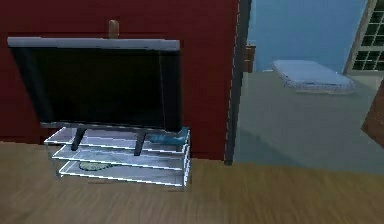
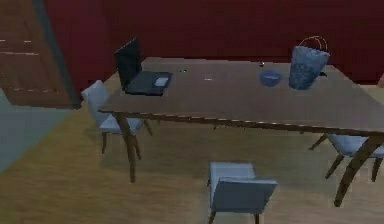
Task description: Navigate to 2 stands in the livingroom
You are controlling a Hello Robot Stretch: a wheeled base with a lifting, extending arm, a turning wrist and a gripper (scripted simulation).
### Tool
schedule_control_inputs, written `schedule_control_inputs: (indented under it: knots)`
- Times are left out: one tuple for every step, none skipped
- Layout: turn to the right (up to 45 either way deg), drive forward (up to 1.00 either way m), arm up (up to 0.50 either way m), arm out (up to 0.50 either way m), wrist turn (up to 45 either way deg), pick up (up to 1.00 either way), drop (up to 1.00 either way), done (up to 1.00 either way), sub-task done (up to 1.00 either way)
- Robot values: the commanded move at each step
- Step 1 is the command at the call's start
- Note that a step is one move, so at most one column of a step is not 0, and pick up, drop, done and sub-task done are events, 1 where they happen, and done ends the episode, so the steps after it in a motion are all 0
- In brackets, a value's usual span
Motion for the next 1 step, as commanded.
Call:
schedule_control_inputs:
  knots:
    - [0.0,0.1,0.0,0.0,0.0,0.0,0.0,0.0,0.0]
